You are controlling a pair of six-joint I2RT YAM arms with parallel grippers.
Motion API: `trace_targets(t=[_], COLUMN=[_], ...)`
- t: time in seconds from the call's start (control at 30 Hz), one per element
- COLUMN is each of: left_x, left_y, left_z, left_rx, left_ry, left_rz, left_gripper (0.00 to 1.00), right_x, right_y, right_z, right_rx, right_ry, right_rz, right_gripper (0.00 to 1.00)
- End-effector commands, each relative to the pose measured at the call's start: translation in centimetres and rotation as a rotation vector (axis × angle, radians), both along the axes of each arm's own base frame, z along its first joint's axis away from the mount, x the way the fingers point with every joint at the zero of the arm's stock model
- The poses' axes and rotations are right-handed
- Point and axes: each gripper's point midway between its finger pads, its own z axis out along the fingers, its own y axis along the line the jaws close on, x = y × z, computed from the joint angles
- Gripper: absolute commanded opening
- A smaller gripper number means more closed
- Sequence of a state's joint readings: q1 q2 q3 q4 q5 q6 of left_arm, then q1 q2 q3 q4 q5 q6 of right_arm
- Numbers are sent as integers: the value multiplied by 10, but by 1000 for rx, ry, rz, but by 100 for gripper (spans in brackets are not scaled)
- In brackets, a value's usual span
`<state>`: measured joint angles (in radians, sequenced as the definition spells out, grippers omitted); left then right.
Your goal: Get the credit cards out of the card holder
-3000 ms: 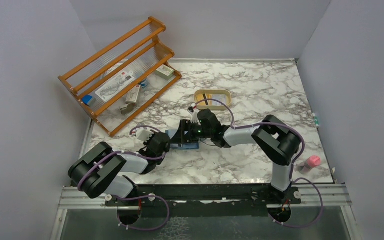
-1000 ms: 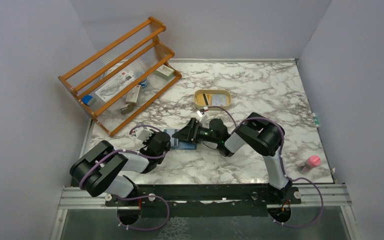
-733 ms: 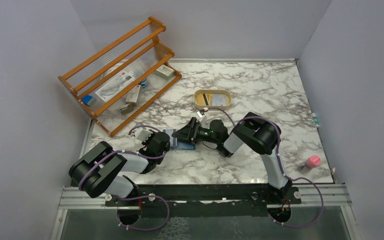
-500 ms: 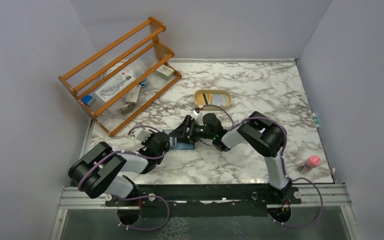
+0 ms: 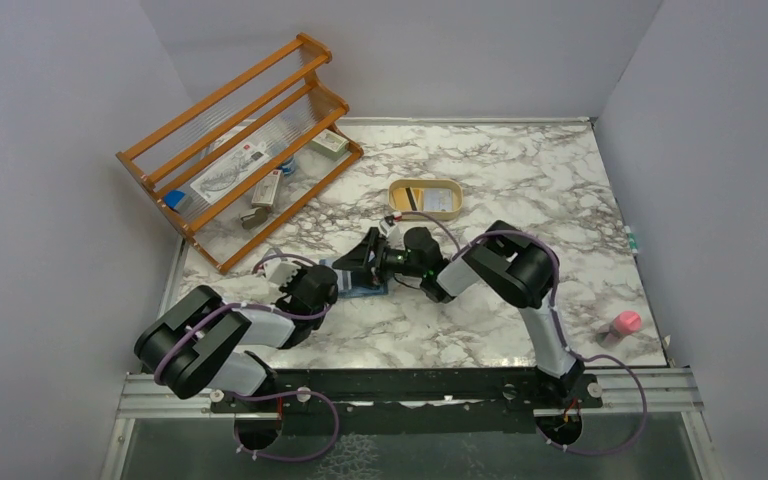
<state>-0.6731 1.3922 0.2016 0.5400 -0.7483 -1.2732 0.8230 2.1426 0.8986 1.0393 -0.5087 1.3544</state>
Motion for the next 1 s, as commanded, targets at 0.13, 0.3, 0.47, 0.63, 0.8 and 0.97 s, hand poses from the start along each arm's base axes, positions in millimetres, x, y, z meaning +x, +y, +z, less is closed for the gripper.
trace_targets(t=[0.13, 0.3, 0.47, 0.63, 0.8, 0.97], left_x=[-35, -34, -35, -37, -37, -37], left_y=[-11, -11, -10, -7, -7, -7], left_z=[-39, -39, -39, -39, -39, -39], left_rx=[12, 8, 10, 12, 12, 14], left_ry=[183, 181, 180, 176, 177, 176], left_rz=[-124, -124, -123, -118, -118, -118], left_gripper=[0, 0, 0, 0, 0, 0], right_x=[-49, -44, -46, -48, -43, -38], right_y=[30, 34, 29, 18, 9, 3], right_z=[58, 43, 28, 28, 35, 37], right_rx=[162, 21, -7, -4, -1, -13], right_ry=[-95, -84, -40, -37, -60, -77], right_rz=[206, 178, 160, 130, 111, 105], right_gripper=[81, 81, 80, 76, 75, 73])
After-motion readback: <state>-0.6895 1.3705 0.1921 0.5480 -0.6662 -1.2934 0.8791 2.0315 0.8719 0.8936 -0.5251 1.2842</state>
